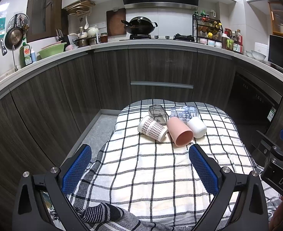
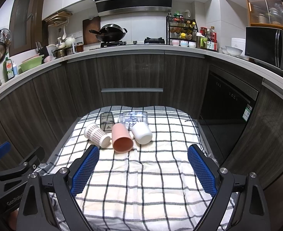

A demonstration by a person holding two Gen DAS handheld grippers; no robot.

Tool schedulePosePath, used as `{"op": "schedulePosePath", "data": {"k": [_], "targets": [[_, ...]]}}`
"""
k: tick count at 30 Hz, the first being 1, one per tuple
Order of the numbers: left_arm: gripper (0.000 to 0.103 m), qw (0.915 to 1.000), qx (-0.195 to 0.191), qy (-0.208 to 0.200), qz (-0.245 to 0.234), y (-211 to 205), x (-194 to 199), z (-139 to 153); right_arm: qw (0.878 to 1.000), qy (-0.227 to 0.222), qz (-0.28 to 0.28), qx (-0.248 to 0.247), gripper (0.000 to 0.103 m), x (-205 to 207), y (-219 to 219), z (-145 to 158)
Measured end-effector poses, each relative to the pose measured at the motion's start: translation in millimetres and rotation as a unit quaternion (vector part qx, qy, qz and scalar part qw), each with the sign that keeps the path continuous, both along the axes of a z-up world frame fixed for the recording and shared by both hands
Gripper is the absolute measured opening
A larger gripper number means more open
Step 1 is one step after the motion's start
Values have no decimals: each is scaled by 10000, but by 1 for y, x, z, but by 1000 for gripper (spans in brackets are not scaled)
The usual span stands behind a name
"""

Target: Flip cup upside down

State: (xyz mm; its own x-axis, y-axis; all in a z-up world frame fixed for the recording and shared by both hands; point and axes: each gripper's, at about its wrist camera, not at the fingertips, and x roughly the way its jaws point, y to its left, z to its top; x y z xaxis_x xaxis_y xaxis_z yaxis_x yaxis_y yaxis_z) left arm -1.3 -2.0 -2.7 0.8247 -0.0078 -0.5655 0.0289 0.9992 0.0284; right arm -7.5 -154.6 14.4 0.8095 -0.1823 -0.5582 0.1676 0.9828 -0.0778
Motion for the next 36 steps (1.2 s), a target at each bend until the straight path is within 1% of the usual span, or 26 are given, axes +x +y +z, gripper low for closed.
{"op": "schedulePosePath", "data": {"k": [36], "targets": [[103, 10000, -32, 33, 17, 2, 2, -6, 10000, 30, 0, 12, 93, 1, -2, -1]]}}
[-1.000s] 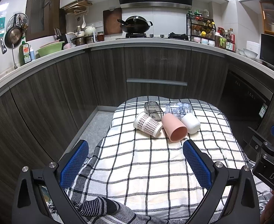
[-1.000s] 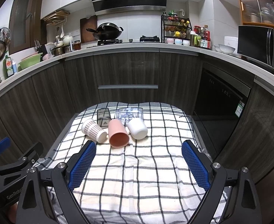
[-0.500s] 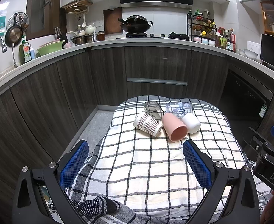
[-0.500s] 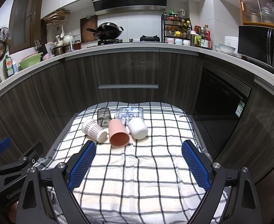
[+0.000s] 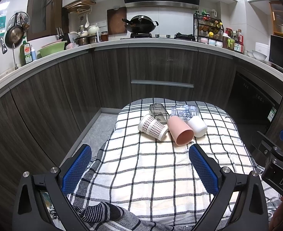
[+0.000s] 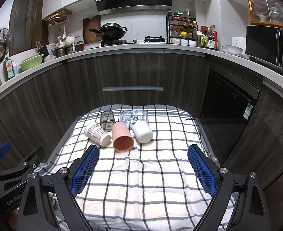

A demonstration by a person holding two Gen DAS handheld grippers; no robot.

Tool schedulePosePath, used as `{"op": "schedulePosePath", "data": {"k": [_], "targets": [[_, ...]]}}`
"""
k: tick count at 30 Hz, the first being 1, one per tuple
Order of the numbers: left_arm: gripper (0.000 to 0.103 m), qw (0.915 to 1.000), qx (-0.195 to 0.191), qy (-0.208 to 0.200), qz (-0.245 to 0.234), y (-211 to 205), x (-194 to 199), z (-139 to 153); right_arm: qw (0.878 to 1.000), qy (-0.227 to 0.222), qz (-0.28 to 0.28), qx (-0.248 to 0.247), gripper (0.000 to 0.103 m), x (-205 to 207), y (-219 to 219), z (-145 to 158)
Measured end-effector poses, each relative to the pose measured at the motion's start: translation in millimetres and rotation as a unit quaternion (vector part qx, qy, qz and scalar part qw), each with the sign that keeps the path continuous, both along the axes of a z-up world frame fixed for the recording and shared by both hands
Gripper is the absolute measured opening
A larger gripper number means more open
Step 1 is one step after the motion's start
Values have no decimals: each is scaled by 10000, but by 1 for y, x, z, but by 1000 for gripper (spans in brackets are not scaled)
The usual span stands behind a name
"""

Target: Flip cup upside down

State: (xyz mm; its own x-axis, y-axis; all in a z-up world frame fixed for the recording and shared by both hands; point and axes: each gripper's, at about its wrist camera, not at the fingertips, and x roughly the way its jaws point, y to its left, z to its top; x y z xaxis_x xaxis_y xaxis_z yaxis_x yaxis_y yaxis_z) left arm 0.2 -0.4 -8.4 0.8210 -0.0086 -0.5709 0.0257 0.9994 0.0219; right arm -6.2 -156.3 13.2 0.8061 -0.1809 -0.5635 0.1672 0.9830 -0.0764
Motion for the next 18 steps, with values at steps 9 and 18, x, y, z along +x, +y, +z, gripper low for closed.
{"op": "schedulePosePath", "data": {"k": [9, 18], "targets": [[103, 10000, -9, 15, 6, 1, 0, -1, 10000, 14, -3, 4, 93, 2, 2, -6], [103, 10000, 2, 66, 41, 2, 8, -4, 10000, 19, 15, 49, 93, 4, 4, -12]]}}
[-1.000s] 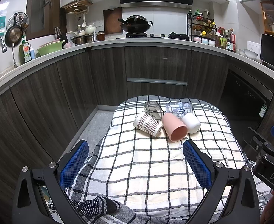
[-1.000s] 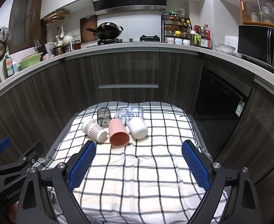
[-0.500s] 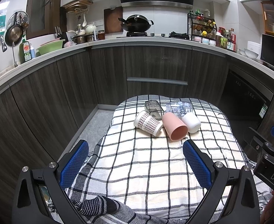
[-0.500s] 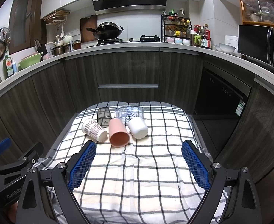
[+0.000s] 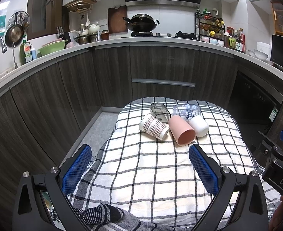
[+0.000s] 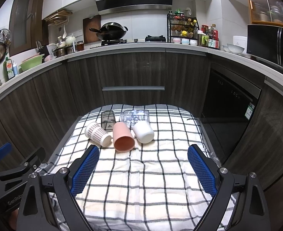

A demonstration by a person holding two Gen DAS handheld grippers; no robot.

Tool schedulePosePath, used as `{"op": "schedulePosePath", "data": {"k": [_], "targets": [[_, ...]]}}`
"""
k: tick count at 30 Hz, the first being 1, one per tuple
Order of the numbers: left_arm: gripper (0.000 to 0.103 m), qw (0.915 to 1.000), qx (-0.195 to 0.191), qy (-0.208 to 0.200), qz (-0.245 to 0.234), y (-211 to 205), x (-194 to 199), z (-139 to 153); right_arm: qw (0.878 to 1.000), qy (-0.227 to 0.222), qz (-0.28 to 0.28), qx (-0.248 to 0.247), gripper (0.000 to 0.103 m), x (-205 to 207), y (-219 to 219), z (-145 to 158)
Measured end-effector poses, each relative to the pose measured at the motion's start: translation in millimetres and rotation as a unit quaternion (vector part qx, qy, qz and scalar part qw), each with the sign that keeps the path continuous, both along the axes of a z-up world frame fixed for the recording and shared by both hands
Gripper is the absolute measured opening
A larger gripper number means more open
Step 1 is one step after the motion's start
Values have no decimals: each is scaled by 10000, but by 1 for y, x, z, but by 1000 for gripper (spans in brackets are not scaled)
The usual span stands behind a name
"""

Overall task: Flip cup upside down
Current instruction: 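Move the right gripper toward the pink cup lying on its side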

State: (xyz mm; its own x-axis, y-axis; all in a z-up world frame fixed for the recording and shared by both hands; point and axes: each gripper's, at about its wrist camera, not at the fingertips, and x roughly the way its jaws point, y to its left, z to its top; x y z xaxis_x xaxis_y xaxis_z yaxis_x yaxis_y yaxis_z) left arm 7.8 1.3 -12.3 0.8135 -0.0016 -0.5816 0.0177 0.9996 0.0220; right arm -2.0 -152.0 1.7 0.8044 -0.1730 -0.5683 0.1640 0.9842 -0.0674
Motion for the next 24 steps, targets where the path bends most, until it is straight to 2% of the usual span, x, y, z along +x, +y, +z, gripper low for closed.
{"op": "schedulePosePath", "data": {"k": [13, 24], "targets": [[103, 9997, 36, 221, -19, -1, 22, -13, 9999, 122, 1, 48, 93, 21, -9, -5], [103, 9992, -28, 365, 141, 6, 61, -24, 9991, 373, 186, -6, 93, 70, -6, -15]]}}
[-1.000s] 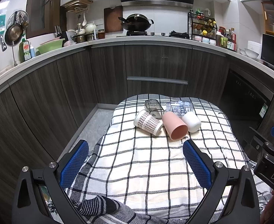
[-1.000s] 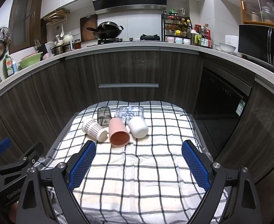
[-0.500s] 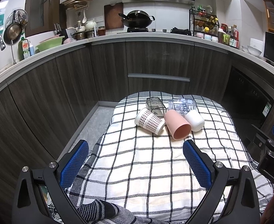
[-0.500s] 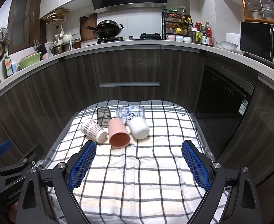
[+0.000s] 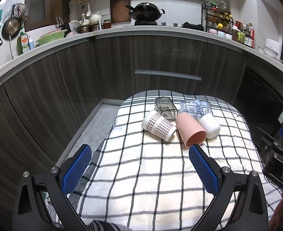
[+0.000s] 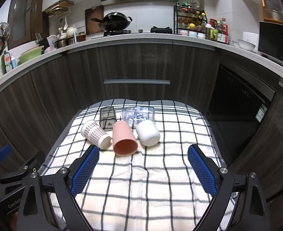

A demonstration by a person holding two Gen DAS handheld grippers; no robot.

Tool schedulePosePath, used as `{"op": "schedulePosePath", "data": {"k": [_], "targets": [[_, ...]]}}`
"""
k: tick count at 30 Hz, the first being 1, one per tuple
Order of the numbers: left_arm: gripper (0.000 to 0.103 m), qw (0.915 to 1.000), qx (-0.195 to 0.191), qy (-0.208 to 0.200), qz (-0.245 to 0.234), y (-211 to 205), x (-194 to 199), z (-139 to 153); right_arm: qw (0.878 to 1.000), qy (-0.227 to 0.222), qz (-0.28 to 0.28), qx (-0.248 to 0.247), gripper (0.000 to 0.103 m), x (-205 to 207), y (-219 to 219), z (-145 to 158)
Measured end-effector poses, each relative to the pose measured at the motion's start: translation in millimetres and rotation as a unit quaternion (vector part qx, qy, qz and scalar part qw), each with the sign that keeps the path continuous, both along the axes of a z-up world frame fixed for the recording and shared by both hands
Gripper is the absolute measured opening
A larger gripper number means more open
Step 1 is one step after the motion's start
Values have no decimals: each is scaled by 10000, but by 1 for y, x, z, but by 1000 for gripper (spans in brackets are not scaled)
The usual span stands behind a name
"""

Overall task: Flip cup upside down
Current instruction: 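Move the right gripper toward the pink cup lying on its side, then close the right gripper around the body of the pink cup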

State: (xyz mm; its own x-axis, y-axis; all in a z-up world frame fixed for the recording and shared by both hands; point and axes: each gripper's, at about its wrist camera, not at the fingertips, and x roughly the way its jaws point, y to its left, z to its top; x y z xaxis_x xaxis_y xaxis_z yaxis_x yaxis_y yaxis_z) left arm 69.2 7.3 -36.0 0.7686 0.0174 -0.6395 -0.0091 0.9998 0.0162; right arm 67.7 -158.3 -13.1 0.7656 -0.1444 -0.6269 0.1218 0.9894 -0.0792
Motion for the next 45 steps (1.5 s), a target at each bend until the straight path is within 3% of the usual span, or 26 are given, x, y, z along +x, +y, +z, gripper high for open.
{"op": "schedulePosePath", "data": {"k": [14, 24, 30, 45], "targets": [[103, 9996, -71, 193, 216, 3, 69, -16, 9975, 610, 354, 75, 93, 95, 2, -22], [103, 9983, -174, 421, 364, 7, 129, -39, 9872, 1443, 619, 267, 92, 177, 2, -69], [103, 9972, -233, 515, 483, 10, 159, -53, 9739, 2126, 707, 350, 87, 220, 8, -109], [103, 9950, -235, 772, 585, 17, 197, -87, 9576, 2748, 800, 339, 84, 261, 11, -156]]}}
